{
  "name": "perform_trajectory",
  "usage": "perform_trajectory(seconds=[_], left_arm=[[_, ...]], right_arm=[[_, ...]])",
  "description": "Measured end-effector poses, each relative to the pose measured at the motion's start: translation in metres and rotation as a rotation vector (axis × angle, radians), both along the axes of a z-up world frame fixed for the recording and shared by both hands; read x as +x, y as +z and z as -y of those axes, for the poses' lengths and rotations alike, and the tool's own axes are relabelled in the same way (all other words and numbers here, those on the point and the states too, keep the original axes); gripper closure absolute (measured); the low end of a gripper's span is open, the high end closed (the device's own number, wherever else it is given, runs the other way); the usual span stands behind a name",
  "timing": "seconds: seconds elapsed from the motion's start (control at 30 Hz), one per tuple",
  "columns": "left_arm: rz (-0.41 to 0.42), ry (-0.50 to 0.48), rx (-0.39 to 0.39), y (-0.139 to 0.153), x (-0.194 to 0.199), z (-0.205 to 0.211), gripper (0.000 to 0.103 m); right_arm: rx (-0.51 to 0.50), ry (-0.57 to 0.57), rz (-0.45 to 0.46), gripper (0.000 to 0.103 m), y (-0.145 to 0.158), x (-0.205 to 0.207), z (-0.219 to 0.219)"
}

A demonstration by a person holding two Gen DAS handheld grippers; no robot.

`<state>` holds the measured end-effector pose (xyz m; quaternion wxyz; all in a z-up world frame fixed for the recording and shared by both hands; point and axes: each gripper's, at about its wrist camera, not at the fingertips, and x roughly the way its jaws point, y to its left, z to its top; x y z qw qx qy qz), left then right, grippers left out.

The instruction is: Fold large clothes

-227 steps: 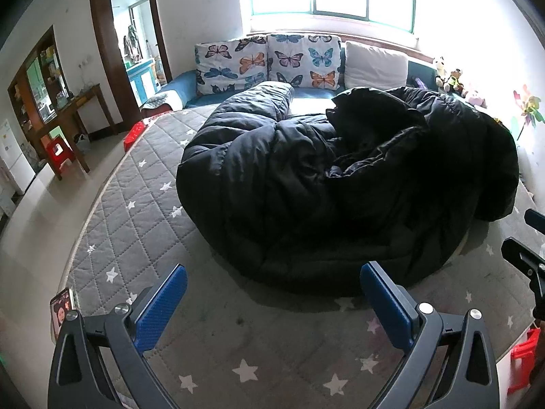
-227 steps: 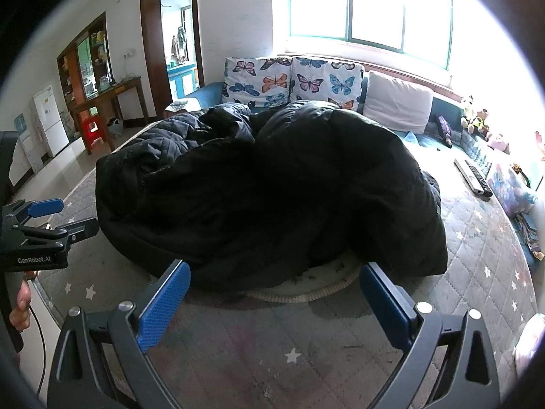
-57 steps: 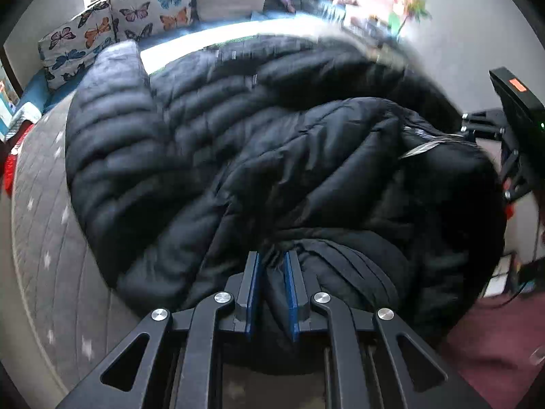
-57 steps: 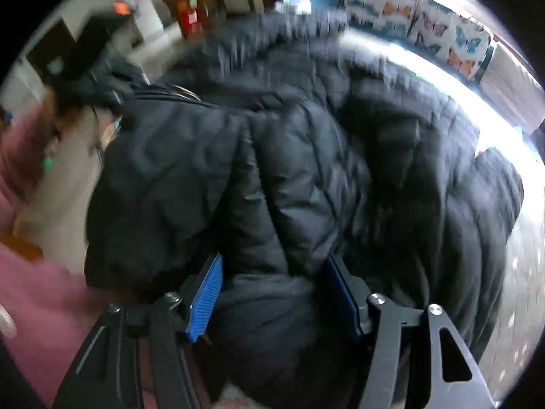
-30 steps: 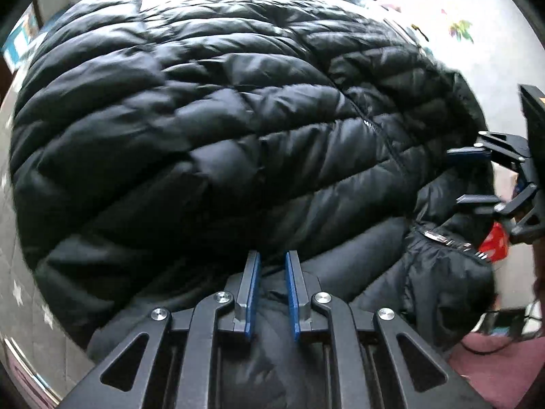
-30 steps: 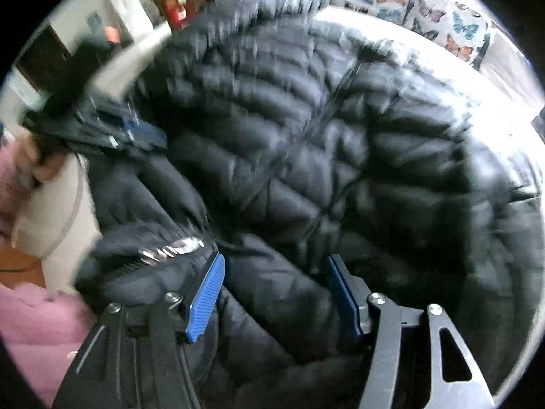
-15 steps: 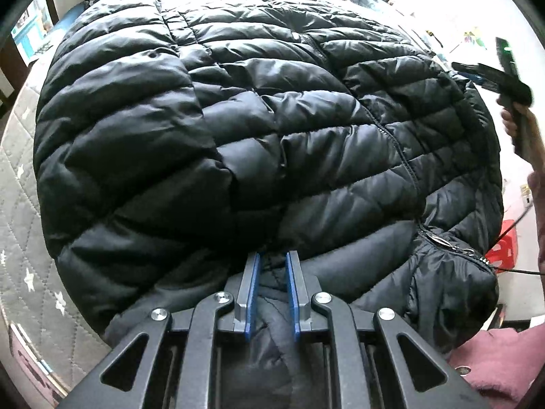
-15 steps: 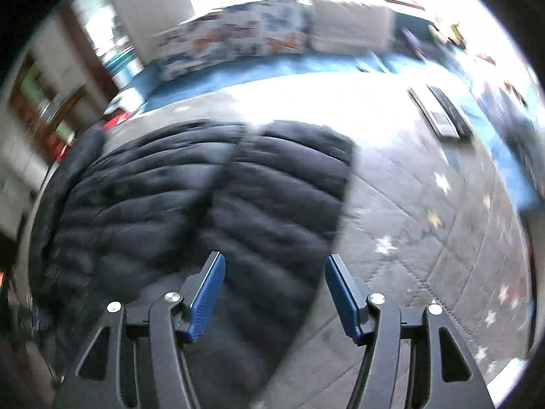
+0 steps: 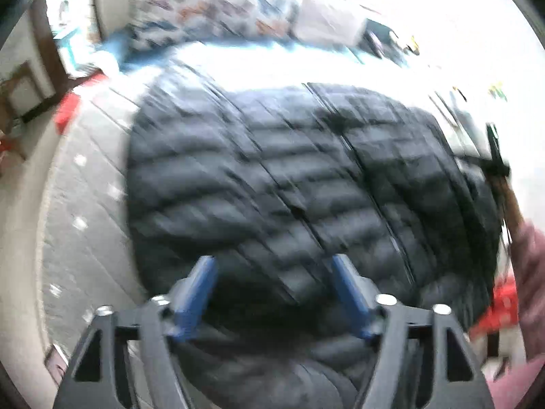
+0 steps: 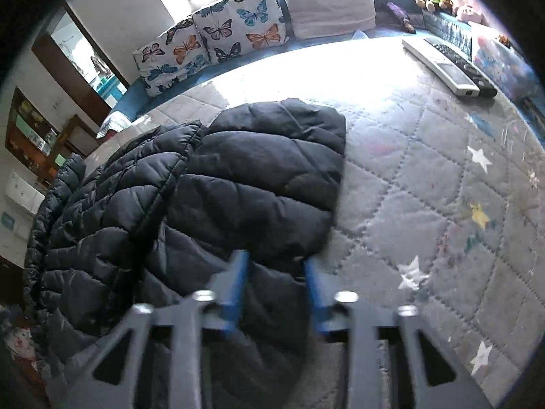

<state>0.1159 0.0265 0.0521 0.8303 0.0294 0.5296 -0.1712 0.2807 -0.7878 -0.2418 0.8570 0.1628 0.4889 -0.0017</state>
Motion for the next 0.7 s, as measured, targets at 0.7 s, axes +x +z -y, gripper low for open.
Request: perform_trajectory(seconds=[0.7], left_arm=[[-0.175,0.402,-0.464,-0.074,0.223,-0.144,0.024]], right_arm=[[-0.244,-0.412,-0.083,0.094,0.022,-0.076,0.13]])
